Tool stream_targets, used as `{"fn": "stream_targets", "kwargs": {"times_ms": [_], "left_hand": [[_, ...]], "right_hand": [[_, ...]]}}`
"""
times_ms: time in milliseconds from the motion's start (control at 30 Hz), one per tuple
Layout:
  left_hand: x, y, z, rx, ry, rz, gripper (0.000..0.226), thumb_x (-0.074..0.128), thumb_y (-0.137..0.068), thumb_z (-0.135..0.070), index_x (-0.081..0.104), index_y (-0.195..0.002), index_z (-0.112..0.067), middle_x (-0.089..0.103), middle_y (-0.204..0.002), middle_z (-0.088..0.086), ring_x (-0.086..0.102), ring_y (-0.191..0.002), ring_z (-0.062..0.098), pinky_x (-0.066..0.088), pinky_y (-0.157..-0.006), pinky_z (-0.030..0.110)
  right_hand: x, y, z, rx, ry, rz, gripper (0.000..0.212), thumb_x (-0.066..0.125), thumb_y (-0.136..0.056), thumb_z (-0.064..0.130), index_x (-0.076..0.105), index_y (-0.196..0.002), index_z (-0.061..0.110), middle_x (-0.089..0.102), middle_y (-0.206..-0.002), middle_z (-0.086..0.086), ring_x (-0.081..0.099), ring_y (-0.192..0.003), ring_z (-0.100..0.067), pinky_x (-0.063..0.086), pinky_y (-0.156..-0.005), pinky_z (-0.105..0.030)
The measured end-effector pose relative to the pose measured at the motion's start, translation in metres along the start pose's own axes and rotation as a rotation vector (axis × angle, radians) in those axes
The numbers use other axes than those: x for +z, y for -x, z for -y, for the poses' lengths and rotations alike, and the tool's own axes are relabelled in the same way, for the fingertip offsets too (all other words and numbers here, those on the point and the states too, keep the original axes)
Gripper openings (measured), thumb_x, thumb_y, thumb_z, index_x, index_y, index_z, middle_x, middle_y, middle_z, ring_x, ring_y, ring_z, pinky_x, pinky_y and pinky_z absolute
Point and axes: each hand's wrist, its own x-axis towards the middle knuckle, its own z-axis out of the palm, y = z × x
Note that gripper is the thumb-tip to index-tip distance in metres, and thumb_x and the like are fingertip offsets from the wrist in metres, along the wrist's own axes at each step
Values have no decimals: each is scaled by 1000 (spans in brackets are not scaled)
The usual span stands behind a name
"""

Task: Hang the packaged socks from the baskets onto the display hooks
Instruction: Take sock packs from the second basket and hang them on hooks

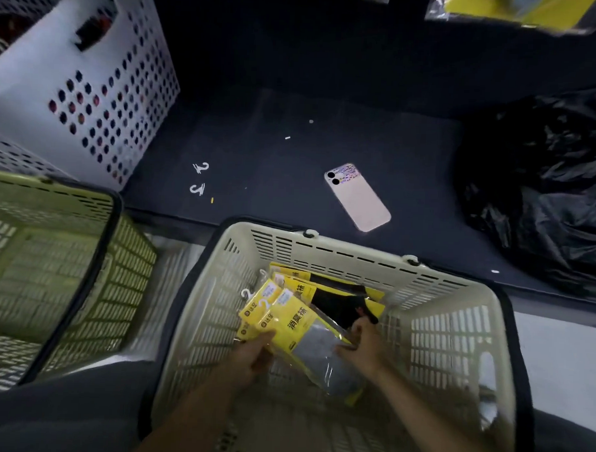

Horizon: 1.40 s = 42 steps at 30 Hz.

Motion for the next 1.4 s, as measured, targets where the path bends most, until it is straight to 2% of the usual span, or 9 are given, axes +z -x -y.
{"fn": "stream_targets", "kwargs": {"times_ms": [67, 233, 367, 467, 700, 900, 1000, 1167, 1400], "left_hand": [[1, 5, -1, 9, -11, 10, 27, 60, -89, -4, 58, -116, -1, 62, -115, 21, 58, -111, 35, 50, -94, 42], [1, 31, -8, -28, -150, 29, 8, 67, -85, -10, 60, -89, -9, 64, -89, 11, 59, -74, 21, 49, -68, 32], [2, 53, -8, 1, -160, 62, 13, 71, -82, -14, 60, -88, -10, 62, -80, 10, 56, -72, 21, 49, -68, 34], [9, 69, 2, 33, -114, 65, 14, 72, -82, -17, 61, -86, -9, 67, -71, 9, 62, -66, 22, 57, -60, 36], [14, 88, 14, 48, -153, 28, 21, 64, -89, -16, 53, -76, -4, 53, -68, 13, 53, -61, 25, 49, -58, 37], [7, 77, 12, -2, -198, 29, 24, 66, -88, -26, 55, -85, -4, 56, -81, 15, 57, -71, 28, 50, -64, 39], [6, 65, 7, -17, -167, 57, 25, 63, -89, -26, 57, -95, -3, 61, -85, 15, 60, -73, 28, 50, -73, 39], [11, 48, -4, 126, 128, 175, 18, 42, -98, -5, 57, -103, 4, 60, -94, 21, 63, -71, 27, 52, -70, 35], [23, 34, 0, 139, -163, 67, 13, 48, -98, -17, 55, -91, -9, 49, -85, 13, 43, -62, 14, 31, -51, 24]], "right_hand": [[-6, -2, 3, 12, -38, 106, 46, 79, -74, 25, 50, -109, 14, 54, -101, -4, 54, -90, -18, 44, -75, -31], [-38, 4, 18, -82, -141, 442, 45, 73, -82, 16, 55, -123, 15, 54, -125, -3, 51, -121, -18, 44, -85, -18], [-63, 16, 38, -79, -187, 547, 52, 71, -84, 17, 49, -130, 6, 53, -129, -3, 50, -120, -15, 45, -99, -27], [-74, 30, 53, -110, -116, 532, 24, 68, -87, 26, 56, -97, 8, 45, -88, -8, 43, -83, -15, 37, -67, -29], [-58, 64, 49, -51, -164, 454, 61, 65, -89, 28, 42, -138, 2, 49, -139, -12, 49, -127, -26, 44, -104, -38], [-42, 50, 32, 58, -219, 381, 30, 66, -88, 21, 59, -112, 6, 62, -117, -13, 61, -111, -29, 52, -85, -33], [-30, 33, 28, 83, -162, 398, 51, 69, -85, 29, 54, -127, 5, 60, -125, -13, 60, -111, -28, 51, -95, -43], [-6, 0, 35, 25, -18, 348, 54, 65, -87, 38, 46, -133, 17, 56, -129, -6, 55, -116, -25, 48, -95, -39], [10, -18, 61, -42, -307, 274, 30, 69, -86, 19, 61, -112, 7, 67, -101, -6, 63, -93, -20, 49, -74, -22]]}}
